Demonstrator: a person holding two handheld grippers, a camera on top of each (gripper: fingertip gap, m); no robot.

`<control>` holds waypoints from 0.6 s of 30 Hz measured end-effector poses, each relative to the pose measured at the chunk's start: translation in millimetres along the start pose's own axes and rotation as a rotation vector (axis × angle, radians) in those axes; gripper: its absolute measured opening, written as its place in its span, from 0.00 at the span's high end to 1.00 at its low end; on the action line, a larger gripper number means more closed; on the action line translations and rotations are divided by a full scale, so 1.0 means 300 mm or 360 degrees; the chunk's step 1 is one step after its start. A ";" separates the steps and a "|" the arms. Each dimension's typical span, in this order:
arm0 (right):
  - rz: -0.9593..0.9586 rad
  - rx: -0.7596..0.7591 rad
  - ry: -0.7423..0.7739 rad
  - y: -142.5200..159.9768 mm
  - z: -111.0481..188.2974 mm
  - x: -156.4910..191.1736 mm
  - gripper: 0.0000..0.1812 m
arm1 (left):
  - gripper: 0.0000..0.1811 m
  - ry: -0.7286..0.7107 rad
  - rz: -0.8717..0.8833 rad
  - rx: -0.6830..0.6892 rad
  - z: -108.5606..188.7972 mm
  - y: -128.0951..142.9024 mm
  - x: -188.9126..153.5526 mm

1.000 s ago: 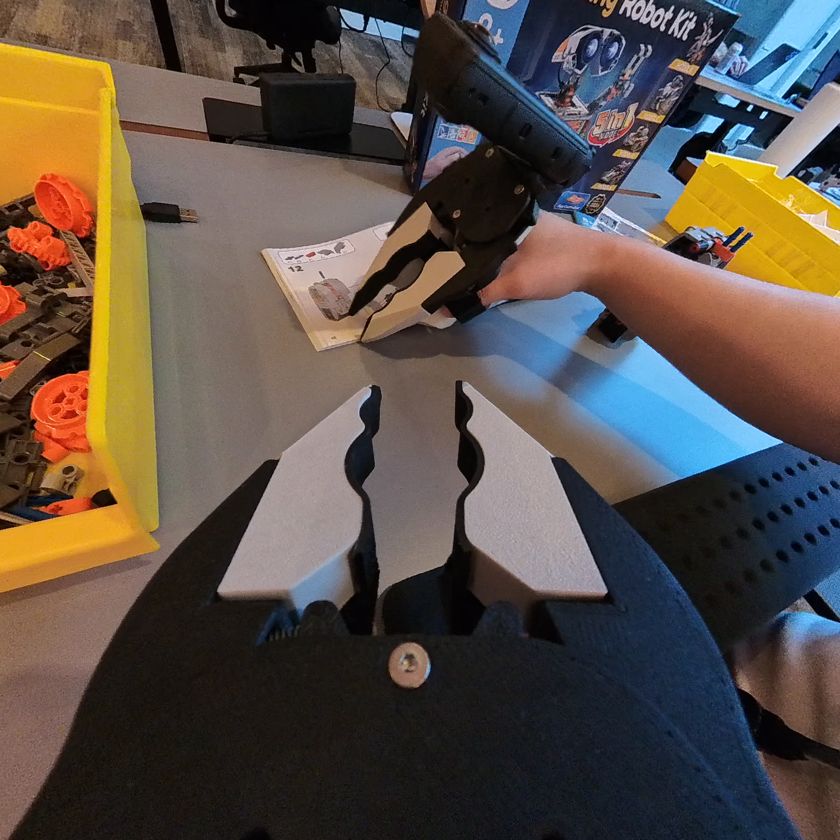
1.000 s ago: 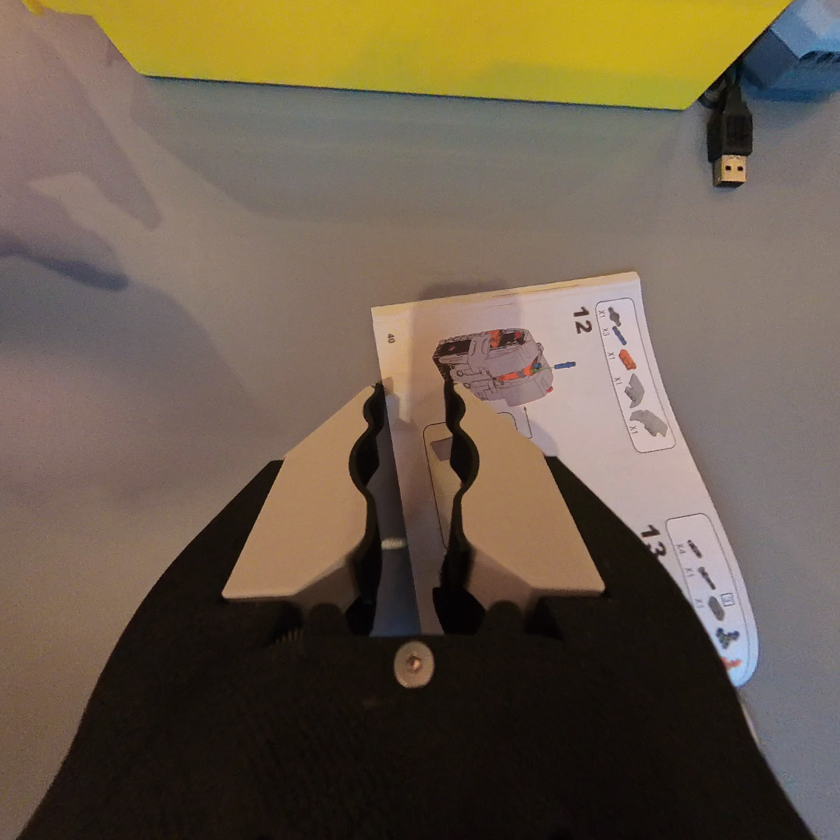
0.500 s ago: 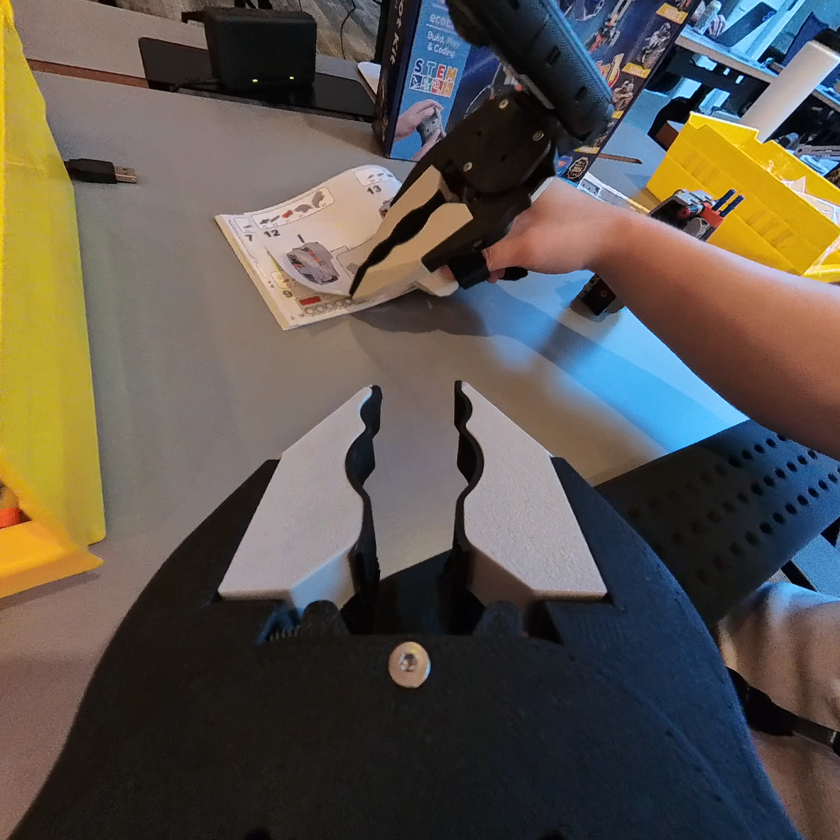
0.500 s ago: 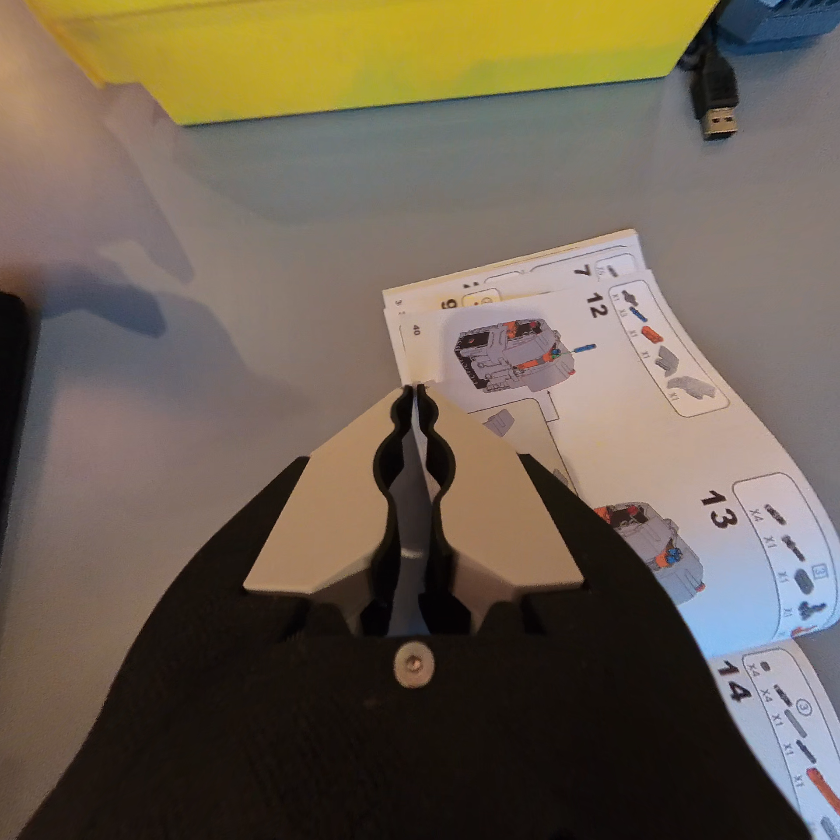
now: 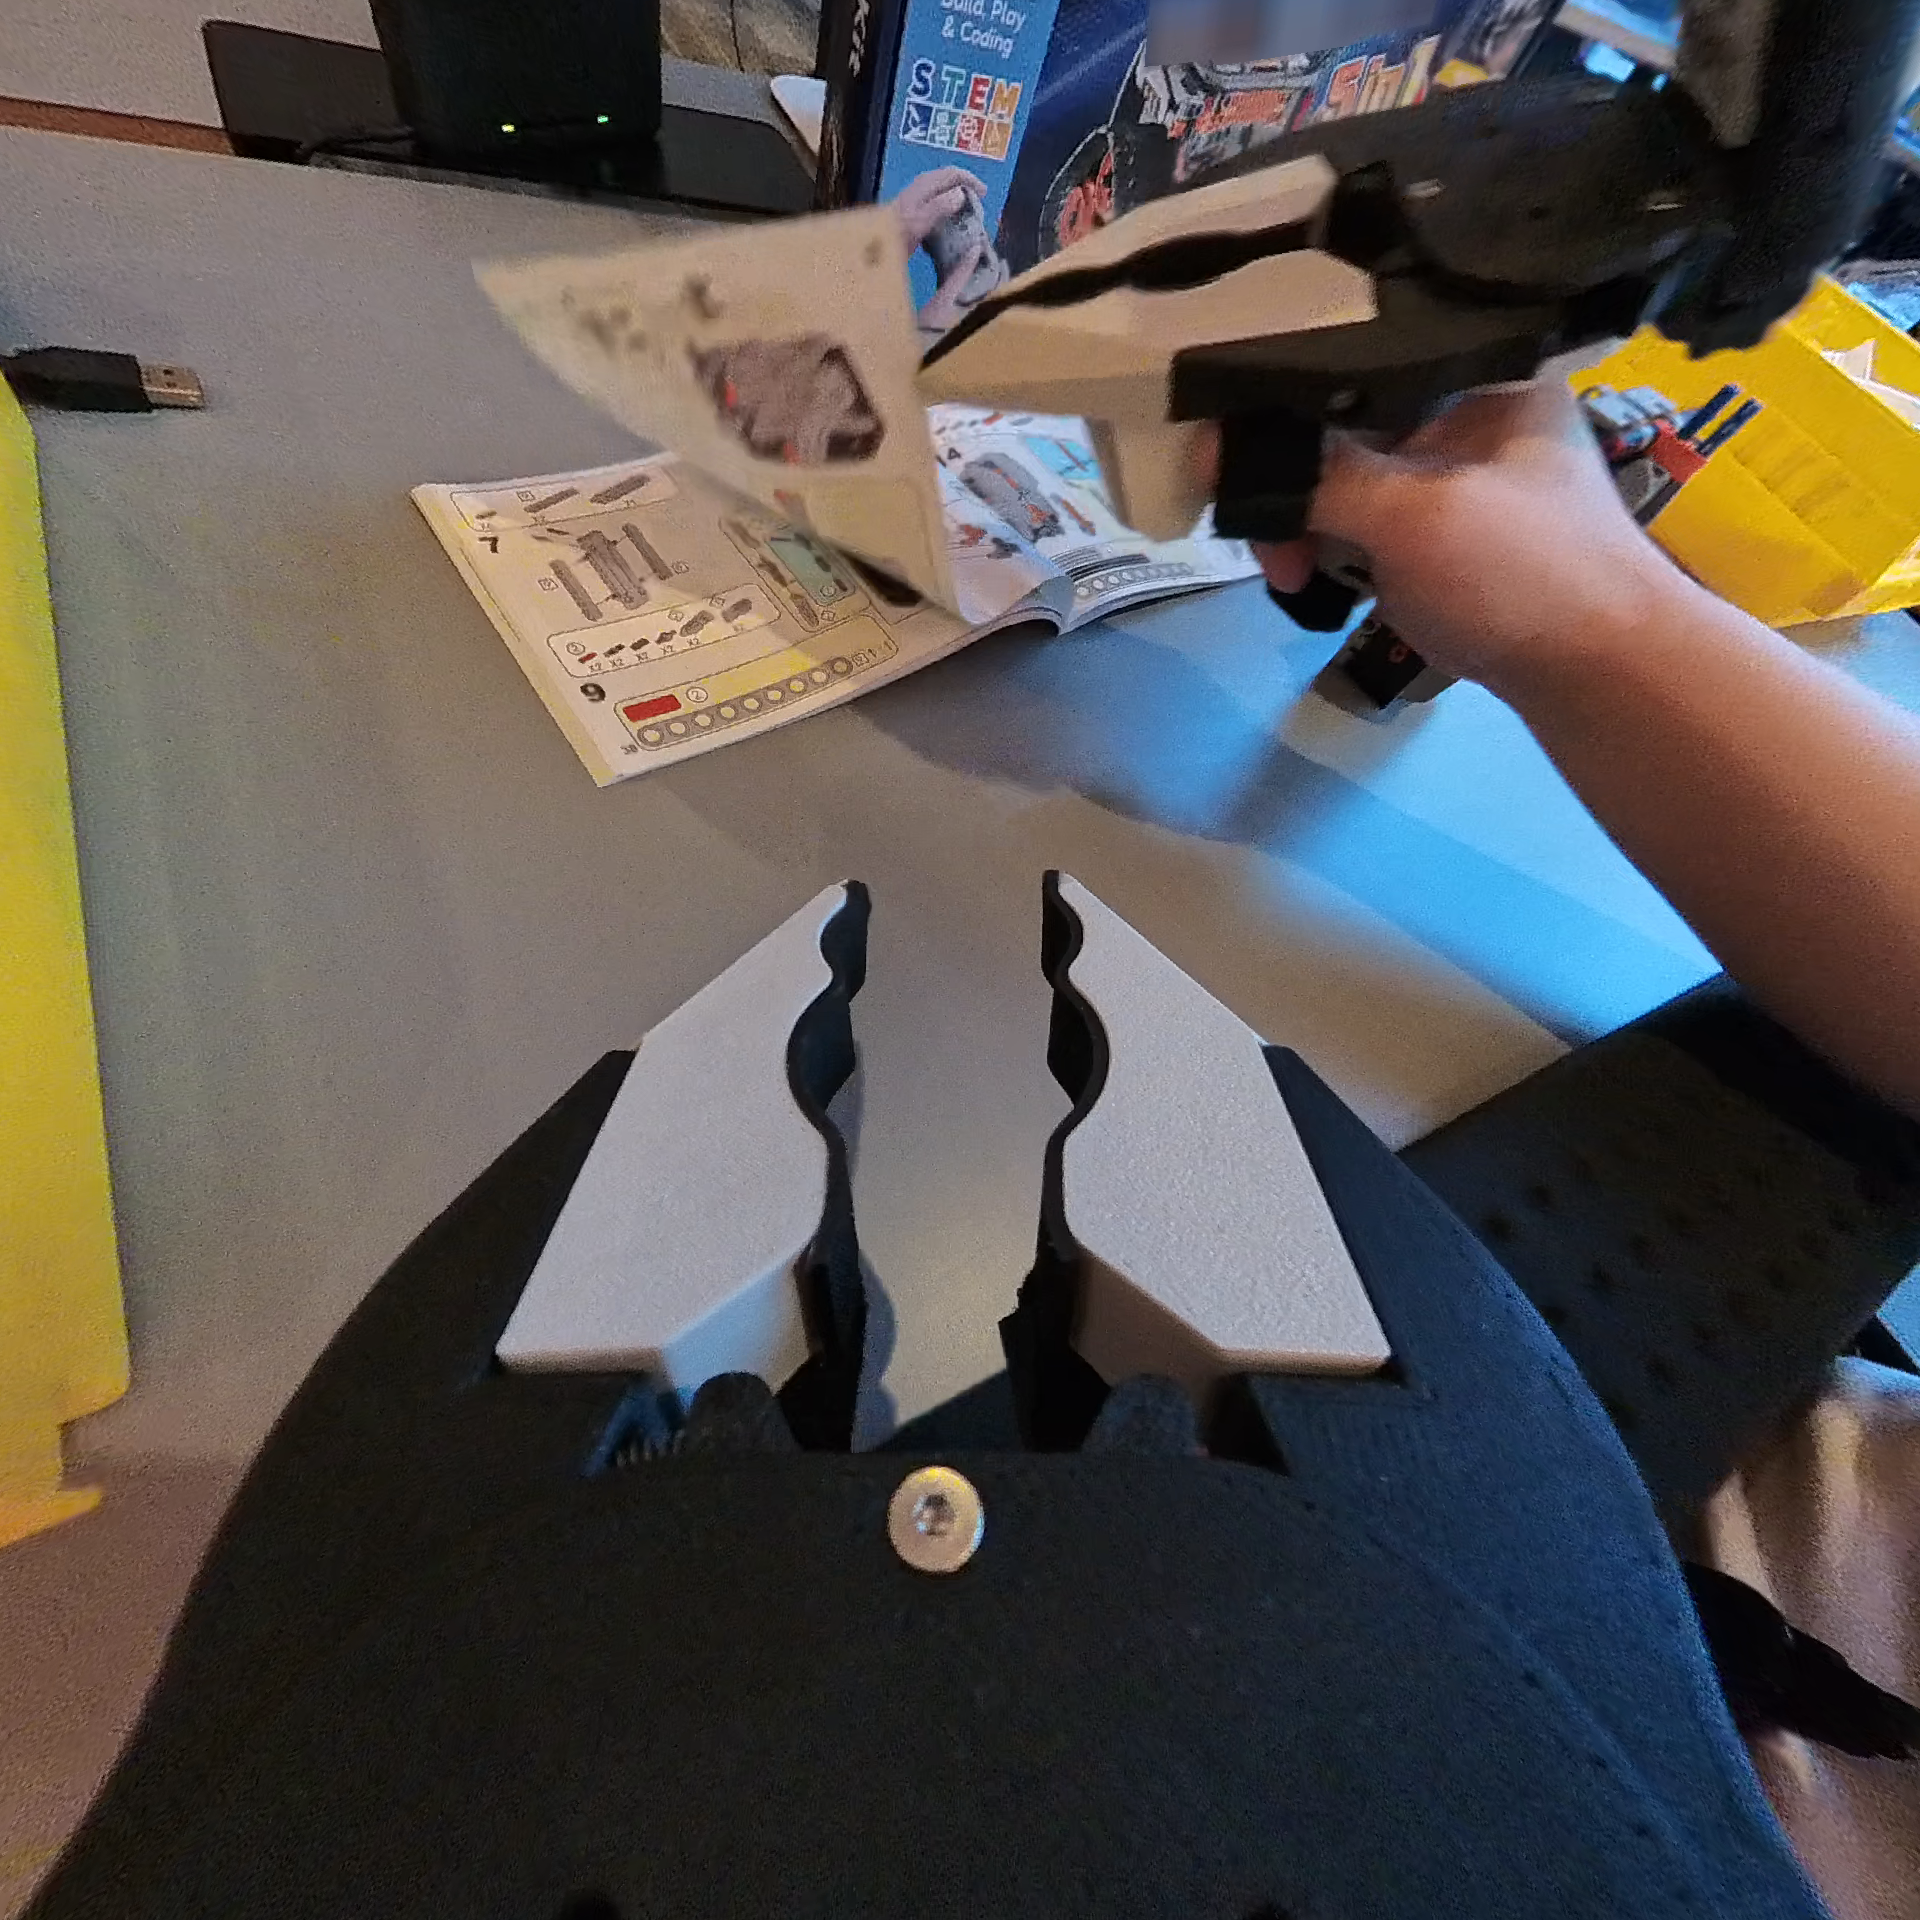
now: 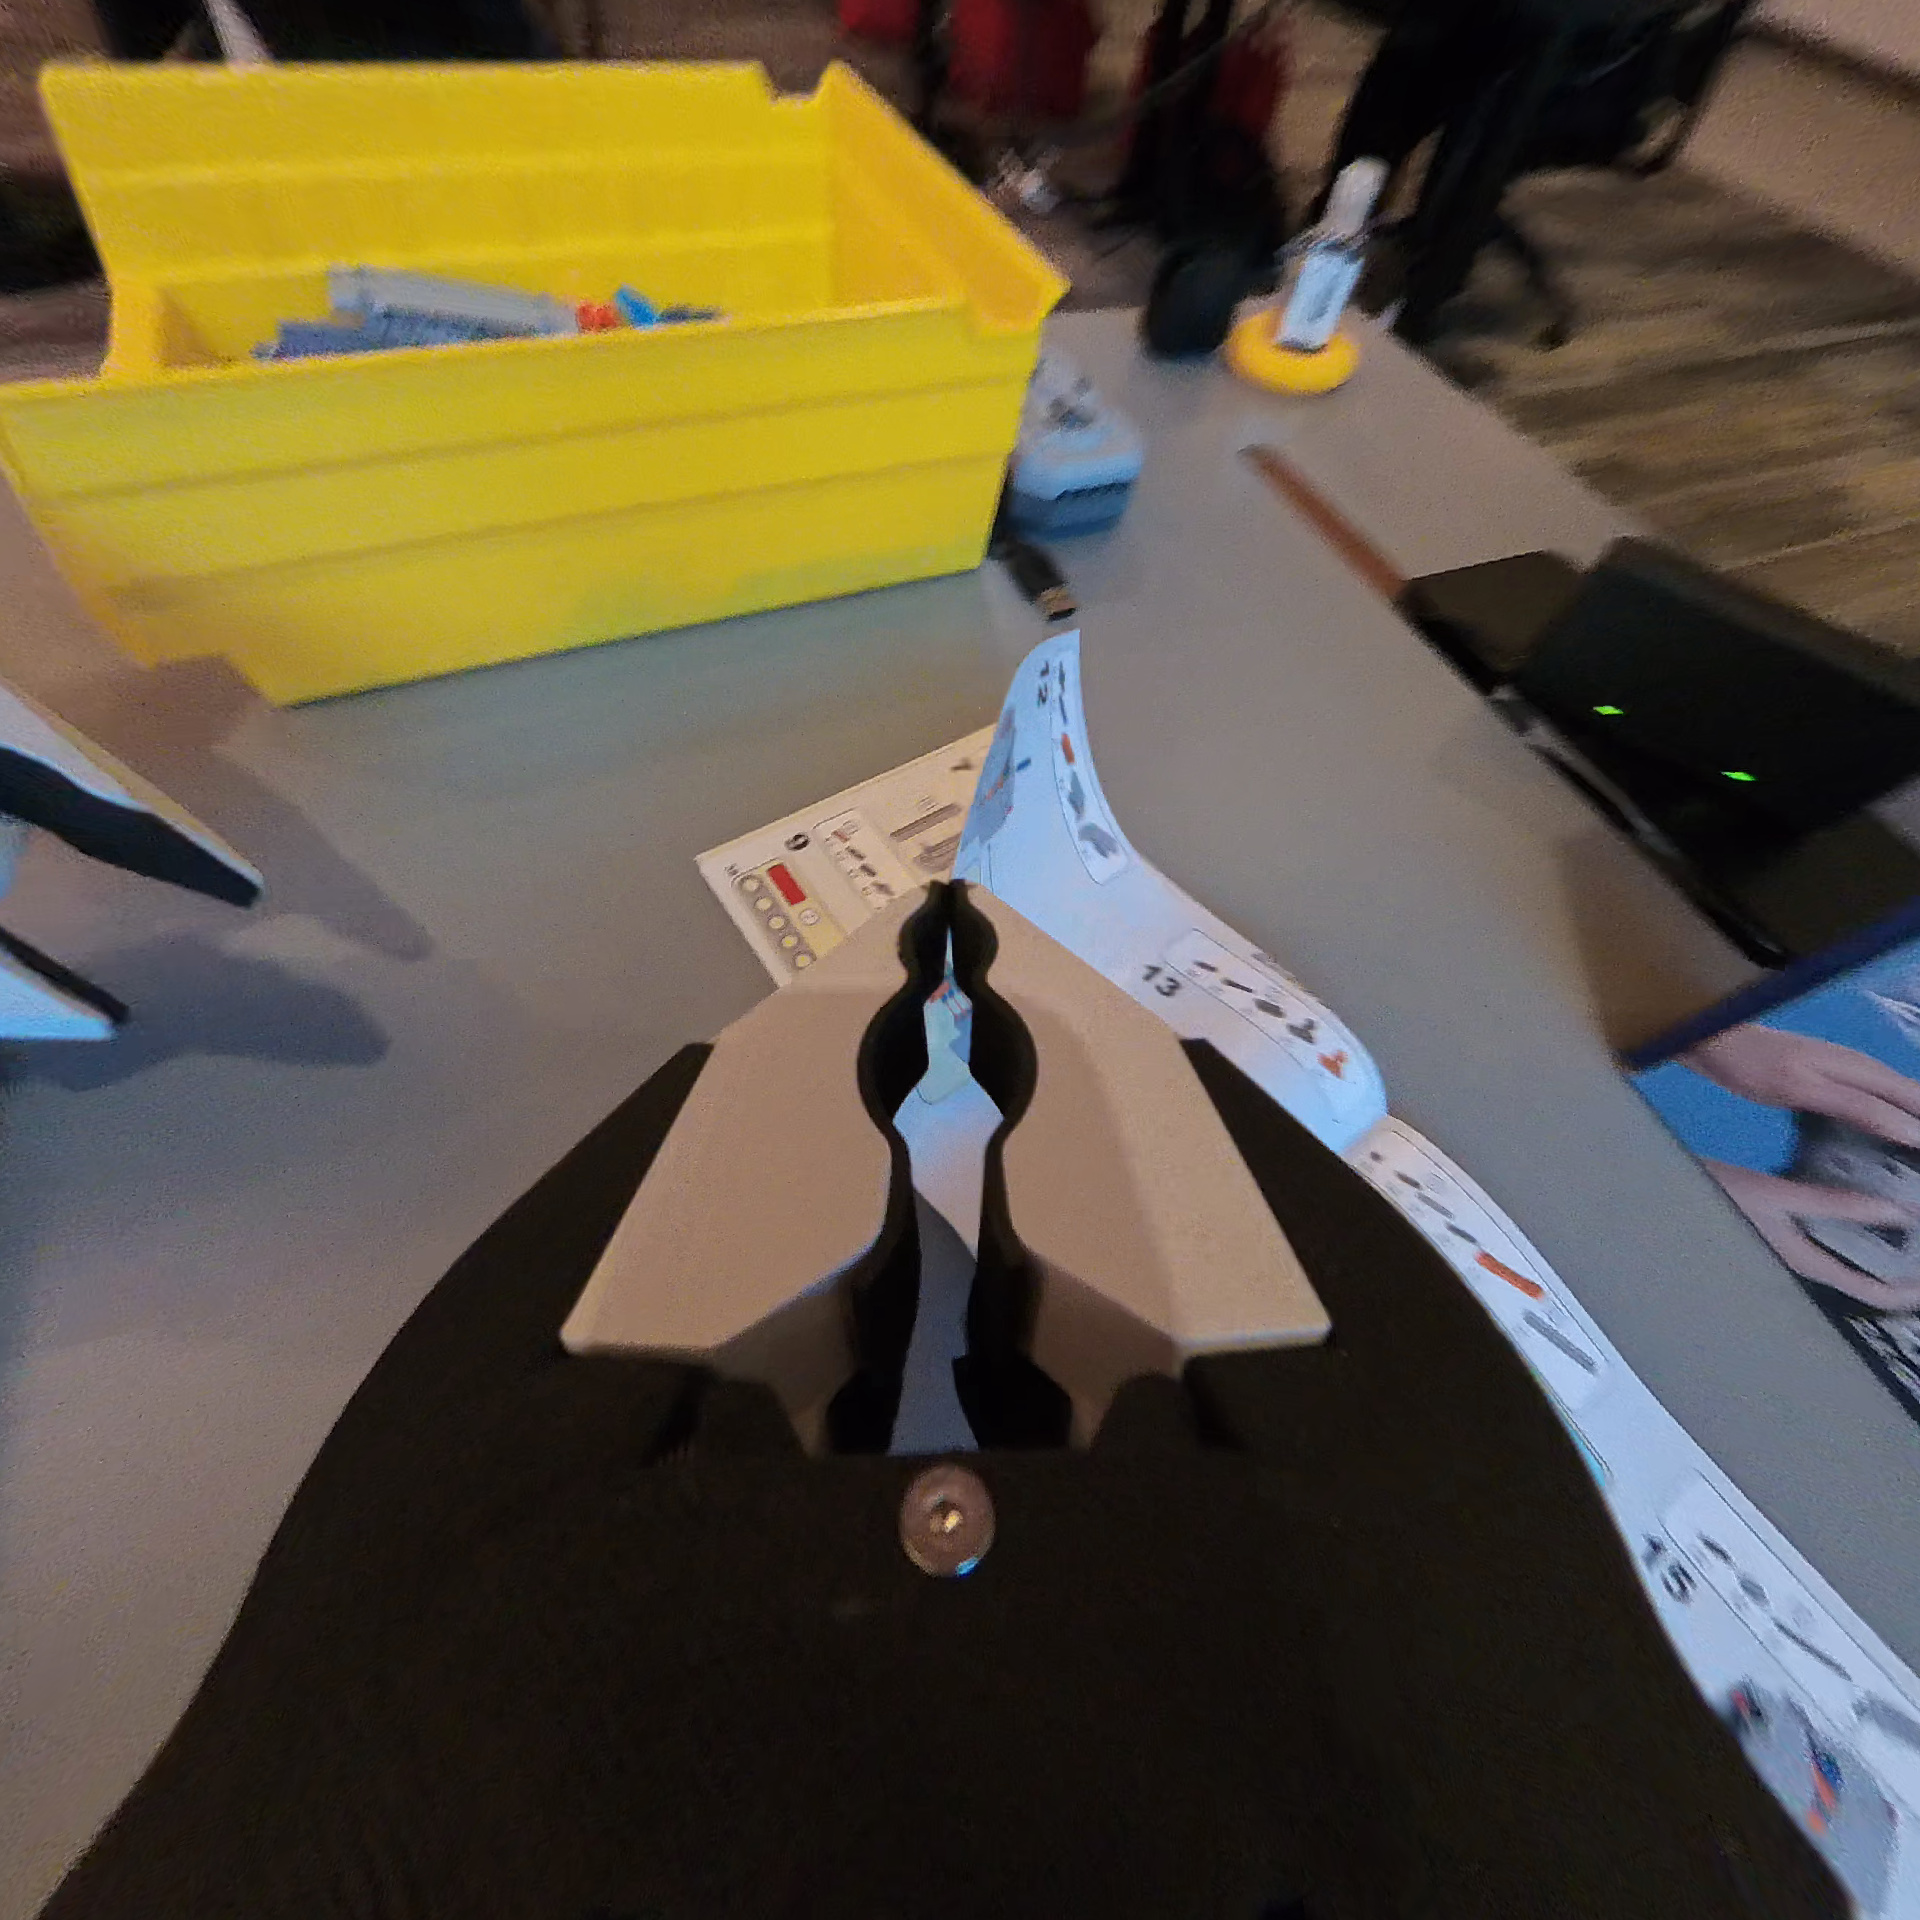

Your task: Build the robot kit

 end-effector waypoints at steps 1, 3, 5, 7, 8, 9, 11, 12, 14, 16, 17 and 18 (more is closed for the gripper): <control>-0.0014 -0.0049 0.0049 -0.007 0.025 -0.003 1.00 | 0.82 0.0006 0.0006 0.0008 -0.012 -0.001 0.001; -0.0041 -0.0119 0.0105 -0.011 0.064 -0.002 1.00 | 0.80 0.0040 0.0037 0.0000 -0.040 -0.015 0.003; -0.0064 -0.0170 0.0130 -0.011 0.095 -0.001 1.00 | 0.77 0.0101 0.0057 -0.0054 -0.075 -0.049 0.005; -0.0109 -0.0216 0.0138 -0.011 0.118 -0.001 1.00 | 0.70 0.0167 0.0052 -0.0111 -0.127 -0.085 0.007; -0.0136 -0.0241 0.0133 -0.012 0.128 -0.001 1.00 | 0.69 0.0201 0.0036 -0.0114 -0.161 -0.093 0.003; -0.0163 -0.0260 0.0133 -0.012 0.137 -0.003 1.00 | 0.64 0.0217 0.0020 -0.0080 -0.200 -0.096 0.000; -0.0213 -0.0282 0.0143 -0.009 0.153 -0.012 1.00 | 0.58 0.0218 -0.0060 0.0001 -0.283 -0.097 -0.016; -0.0238 -0.0290 0.0150 -0.008 0.161 -0.018 1.00 | 0.57 0.0219 -0.0089 0.0034 -0.318 -0.103 -0.031; -0.0281 -0.0310 0.0168 -0.008 0.178 -0.029 1.00 | 0.56 0.0222 -0.0133 0.0032 -0.368 -0.132 -0.067; -0.0323 -0.0322 0.0187 -0.008 0.193 -0.039 1.00 | 0.59 0.0194 -0.0226 -0.0009 -0.402 -0.163 -0.097; -0.0343 -0.0332 0.0192 -0.010 0.201 -0.042 1.00 | 0.59 0.0149 -0.0276 -0.0033 -0.420 -0.178 -0.102; -0.0363 -0.0341 0.0199 -0.013 0.209 -0.046 1.00 | 0.61 0.0131 -0.0312 -0.0056 -0.435 -0.191 -0.114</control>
Point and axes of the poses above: each gripper's, where its closed fingertips meet, z back along the fingers, y out of its underside, x = y × z across the jaws, the point moved 2 cm from there along z, back along the fingers, and after that the axes turned 8 degrees about -y, right-handed, at the moved point
